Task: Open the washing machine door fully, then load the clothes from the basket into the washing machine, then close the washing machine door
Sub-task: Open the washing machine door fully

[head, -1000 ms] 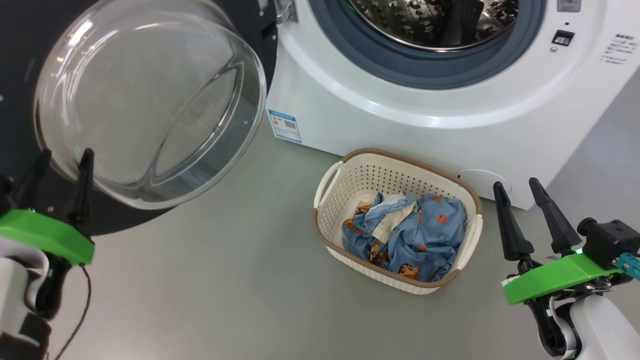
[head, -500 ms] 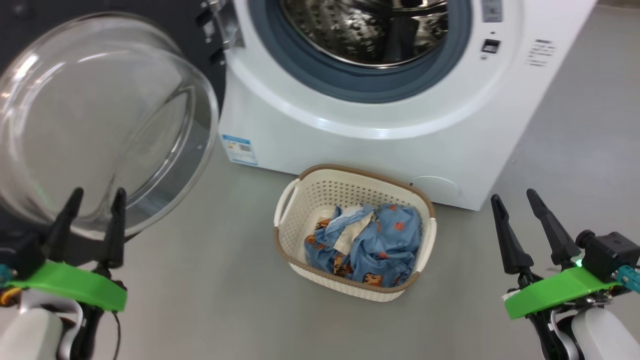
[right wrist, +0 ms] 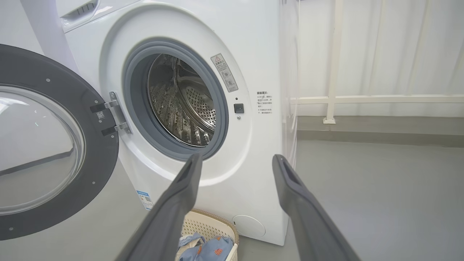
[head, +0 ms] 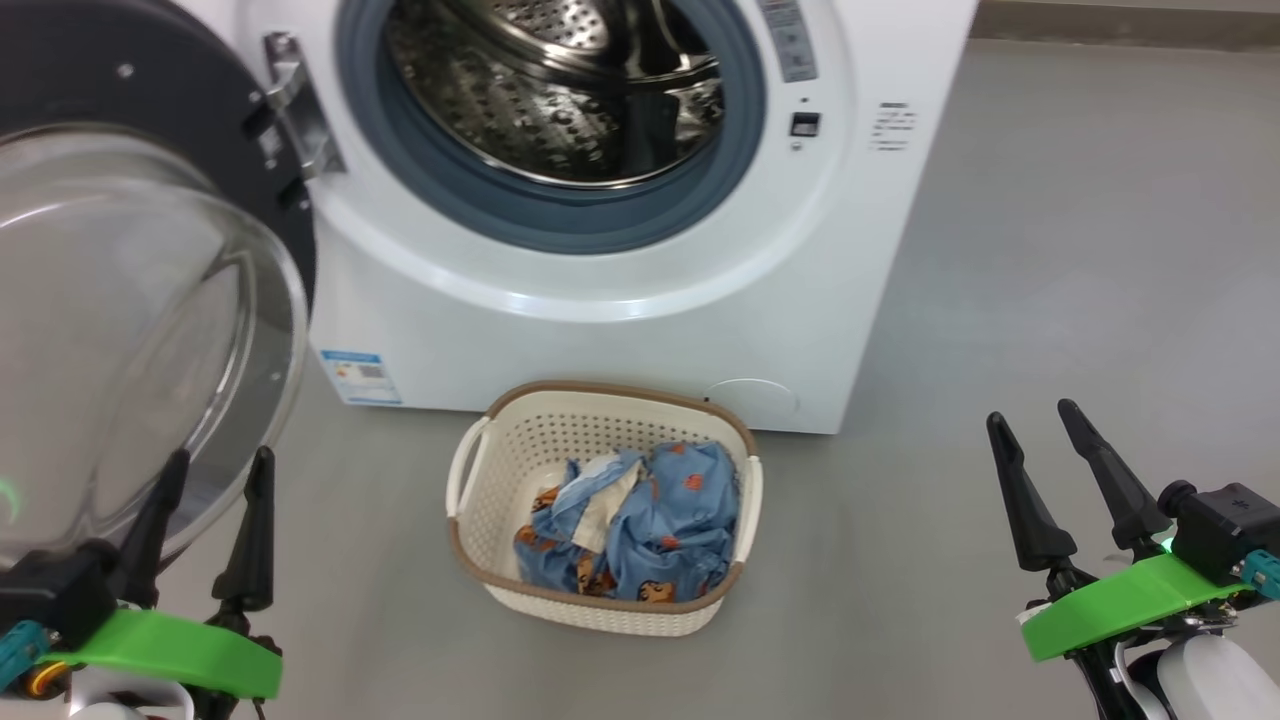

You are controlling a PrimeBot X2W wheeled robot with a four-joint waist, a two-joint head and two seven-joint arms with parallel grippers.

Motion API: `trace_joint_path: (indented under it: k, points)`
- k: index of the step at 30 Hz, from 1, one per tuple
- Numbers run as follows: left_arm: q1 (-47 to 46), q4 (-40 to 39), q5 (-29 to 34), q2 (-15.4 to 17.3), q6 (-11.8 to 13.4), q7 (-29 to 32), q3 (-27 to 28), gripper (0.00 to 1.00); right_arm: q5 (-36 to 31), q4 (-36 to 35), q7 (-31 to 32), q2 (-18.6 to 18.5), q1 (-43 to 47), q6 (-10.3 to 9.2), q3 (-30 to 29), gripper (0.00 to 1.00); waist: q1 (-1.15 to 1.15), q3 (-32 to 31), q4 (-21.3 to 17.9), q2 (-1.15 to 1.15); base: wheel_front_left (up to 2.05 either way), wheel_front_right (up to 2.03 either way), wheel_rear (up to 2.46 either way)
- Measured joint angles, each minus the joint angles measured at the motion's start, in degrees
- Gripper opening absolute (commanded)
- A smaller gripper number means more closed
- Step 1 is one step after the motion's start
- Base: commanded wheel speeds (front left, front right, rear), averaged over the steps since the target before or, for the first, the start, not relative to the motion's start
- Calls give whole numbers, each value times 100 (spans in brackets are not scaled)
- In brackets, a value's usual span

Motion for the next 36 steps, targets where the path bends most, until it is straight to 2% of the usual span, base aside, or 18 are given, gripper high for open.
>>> trace_joint_path:
  k: [8,16,36]
  points:
    - [204,-324,-25,-97,157,0,92,100,3,-34,0,-125,0,0,-27,100,0,-104,-454,0,0,0,0]
    - [450,-535,157,-138,259,0,190,100,3,-82,1,-169,24,0,-87,100,0,-196,-723,0,0,0,0]
    - [560,-578,169,-172,213,0,210,100,4,-129,1,-174,104,0,-245,100,1,-156,-832,0,0,0,0]
